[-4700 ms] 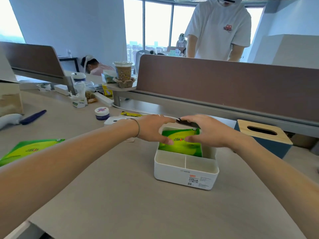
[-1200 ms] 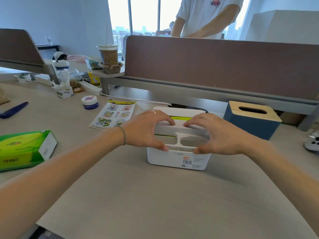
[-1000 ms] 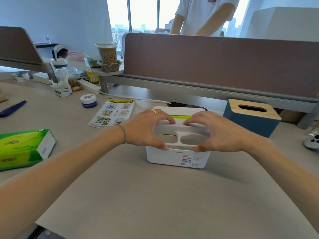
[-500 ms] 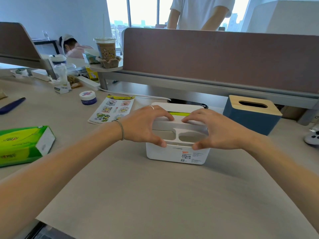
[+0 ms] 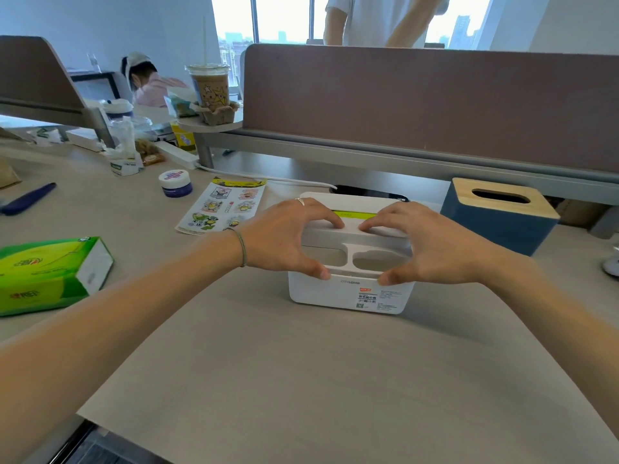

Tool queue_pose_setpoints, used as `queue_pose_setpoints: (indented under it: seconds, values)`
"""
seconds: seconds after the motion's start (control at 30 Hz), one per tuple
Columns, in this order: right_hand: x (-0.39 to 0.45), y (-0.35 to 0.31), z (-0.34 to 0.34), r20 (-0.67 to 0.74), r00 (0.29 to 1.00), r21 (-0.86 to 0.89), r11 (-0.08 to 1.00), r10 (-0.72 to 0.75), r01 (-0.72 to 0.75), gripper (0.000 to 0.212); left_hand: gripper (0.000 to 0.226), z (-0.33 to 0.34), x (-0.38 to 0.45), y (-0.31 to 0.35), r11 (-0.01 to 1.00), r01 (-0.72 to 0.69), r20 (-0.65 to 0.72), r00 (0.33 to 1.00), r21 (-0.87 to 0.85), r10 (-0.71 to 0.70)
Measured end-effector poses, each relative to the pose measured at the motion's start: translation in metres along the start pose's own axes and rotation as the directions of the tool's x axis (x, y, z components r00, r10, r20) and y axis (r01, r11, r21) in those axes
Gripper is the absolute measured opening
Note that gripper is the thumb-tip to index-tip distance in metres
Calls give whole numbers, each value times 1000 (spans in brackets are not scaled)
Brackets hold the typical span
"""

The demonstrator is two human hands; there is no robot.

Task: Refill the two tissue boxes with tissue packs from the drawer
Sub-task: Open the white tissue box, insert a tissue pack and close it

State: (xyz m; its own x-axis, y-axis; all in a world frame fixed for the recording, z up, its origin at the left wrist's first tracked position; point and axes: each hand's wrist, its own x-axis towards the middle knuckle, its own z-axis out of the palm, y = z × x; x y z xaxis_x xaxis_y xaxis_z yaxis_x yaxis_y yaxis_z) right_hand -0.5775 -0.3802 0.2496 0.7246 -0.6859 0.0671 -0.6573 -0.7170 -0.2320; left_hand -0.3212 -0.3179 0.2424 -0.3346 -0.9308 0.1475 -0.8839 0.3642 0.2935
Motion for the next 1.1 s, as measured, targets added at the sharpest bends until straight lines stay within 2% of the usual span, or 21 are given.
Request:
queue_pose_setpoints:
  seconds: [0.57,0.67,0.73,0.8,0.87,0.97,1.1]
  values:
    - [-4,2,4,6,1000,9,1000,5,-5,82,82,2,2,-3,998,9,33,999,64,-11]
    - [-7,1,2,42,999,16,1000,15,-16,79,72,0,2,-2,999,29,50,998,34,-31]
    - [-4,1,2,29,999,62,998,24,-26,68,56,0,5,1,999,37,14,999,-33,-37]
    - [6,-1,9,-81,993,102,992,83,-75,57,46,4,14,5,996,65,-80,994,-58,-70]
    - [19,-4,20,-179,970,60,986,162,-153,57,49,14,24,12,992,123,-130,983,-38,-127]
    - [30,-4,37,-146,956,-3,966,255,-258,62,52,32,33,16,972,225,-103,971,65,-217]
    - [31,-3,47,-170,948,-85,955,268,-285,66,53,46,33,14,954,270,-161,955,130,-248]
